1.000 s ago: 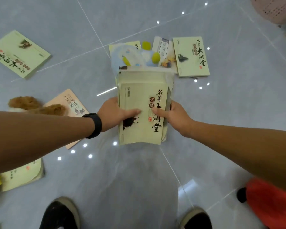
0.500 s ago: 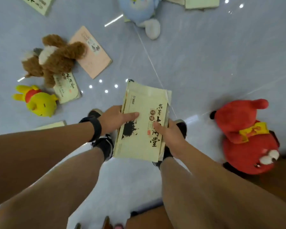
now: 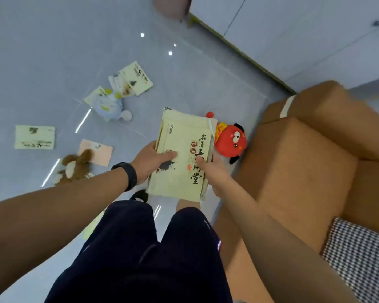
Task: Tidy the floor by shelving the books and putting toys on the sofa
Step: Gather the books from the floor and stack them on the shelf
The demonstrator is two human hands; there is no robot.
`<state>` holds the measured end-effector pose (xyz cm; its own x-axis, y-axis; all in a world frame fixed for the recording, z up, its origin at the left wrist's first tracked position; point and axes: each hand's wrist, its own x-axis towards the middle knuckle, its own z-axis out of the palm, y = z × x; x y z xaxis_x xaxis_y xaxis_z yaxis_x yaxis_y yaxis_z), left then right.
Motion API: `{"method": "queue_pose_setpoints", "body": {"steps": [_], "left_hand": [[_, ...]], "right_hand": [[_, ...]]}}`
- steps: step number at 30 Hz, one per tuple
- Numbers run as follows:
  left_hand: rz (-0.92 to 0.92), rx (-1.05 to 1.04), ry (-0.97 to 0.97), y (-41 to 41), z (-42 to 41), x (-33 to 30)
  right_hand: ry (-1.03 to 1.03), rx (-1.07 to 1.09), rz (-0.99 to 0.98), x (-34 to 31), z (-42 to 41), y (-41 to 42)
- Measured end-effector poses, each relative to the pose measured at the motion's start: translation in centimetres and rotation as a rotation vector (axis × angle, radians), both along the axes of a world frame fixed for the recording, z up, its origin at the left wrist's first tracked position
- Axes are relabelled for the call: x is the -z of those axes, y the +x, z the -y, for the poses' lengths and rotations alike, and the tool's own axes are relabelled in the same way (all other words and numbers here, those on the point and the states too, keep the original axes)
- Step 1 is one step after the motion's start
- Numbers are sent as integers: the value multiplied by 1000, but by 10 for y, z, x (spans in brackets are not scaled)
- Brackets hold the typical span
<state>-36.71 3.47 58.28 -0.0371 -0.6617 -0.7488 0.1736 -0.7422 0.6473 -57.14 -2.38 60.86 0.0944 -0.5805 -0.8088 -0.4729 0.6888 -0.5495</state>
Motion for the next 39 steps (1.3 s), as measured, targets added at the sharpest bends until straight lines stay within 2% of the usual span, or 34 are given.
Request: {"method": "queue_pose_setpoints", "body": {"steps": [4, 7, 16, 21, 23, 29, 34, 39], "left_hand": [[8, 268, -98, -5, -38, -61], [25, 423, -97, -30, -77, -93], [3, 888, -65, -127, -180, -130], [-6, 1115, -90, -187, -270, -145], [-24, 1133, -85, -197, -299, -146], [-27, 1202, -68, -221, -454, -137], [-3, 1251, 11, -238, -593, -137], [-29, 1306, 2, -285, -671, -152]], "right_hand": [[-35, 273, 95, -59, -89, -21], [-84, 531, 119, -88, -173, -42], [-205, 1195, 111, -131, -387, -80], [-265, 1448, 85, -144, -508, -96], [-283, 1519, 104, -144, -541, -97], [-317, 1808, 110, -133, -693, -93], [-286, 1877, 38, -135, -825, -107], [-287, 1964, 36, -149, -908, -139]]}}
